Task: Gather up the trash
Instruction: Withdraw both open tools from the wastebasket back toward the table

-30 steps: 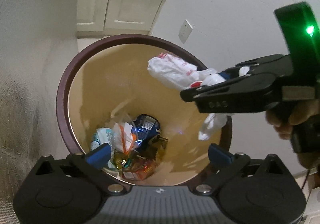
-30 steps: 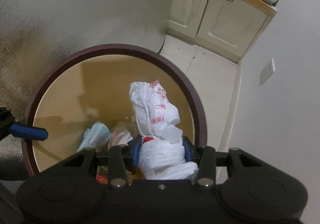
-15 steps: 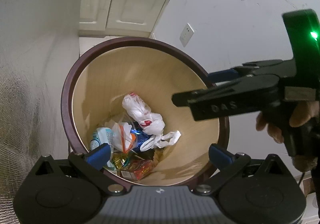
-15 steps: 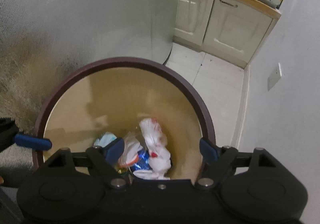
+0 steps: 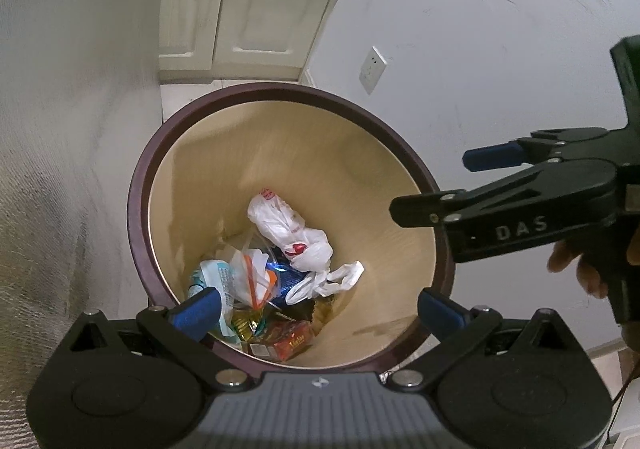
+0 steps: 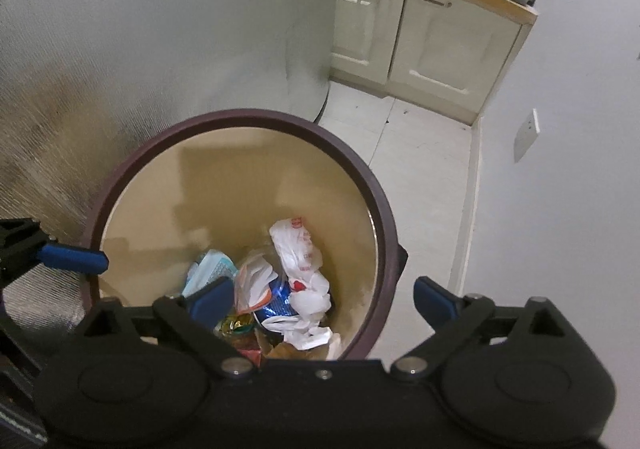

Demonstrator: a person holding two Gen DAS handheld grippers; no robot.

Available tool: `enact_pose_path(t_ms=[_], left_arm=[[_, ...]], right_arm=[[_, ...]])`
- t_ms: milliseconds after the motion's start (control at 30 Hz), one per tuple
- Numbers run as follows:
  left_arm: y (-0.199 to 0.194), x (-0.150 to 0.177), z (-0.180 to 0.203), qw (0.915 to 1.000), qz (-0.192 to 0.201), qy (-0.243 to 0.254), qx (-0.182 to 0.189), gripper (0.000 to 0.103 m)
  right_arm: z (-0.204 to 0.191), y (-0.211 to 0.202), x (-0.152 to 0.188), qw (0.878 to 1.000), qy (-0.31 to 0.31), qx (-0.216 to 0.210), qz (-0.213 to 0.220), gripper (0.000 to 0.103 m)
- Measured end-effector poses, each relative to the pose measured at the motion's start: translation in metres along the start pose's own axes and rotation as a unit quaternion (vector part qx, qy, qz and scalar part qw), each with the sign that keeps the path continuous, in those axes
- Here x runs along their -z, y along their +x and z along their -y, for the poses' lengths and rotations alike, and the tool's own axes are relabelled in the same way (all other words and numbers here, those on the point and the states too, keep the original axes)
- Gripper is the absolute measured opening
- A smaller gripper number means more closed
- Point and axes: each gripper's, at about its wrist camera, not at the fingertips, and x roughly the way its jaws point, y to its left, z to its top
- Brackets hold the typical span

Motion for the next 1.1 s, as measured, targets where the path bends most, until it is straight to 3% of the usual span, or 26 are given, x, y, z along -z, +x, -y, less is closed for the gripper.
enact_pose_path(t_ms=[100,600,1100], left_arm=[[-0.007,0.001,0.003,1.0000,-0.001,0.001,-0.003,0.103],[-0.065,0.017,0.012,0.9998,0.000,-0.011,-0.016,0.103],[-0.134,0.038,0.040,0.9987,0.044,0.013,-0.023,0.103]], right_arm=[[0.000,-0.012,0.004,1.000,0.006,0.000,0.007,0.103],[-0.011,-0.081,0.030,0.998,0.046,0.017,0.042,0.103],[-0.022,-0.169,0.076,0.991,0.091,0.058,0.084,0.103]])
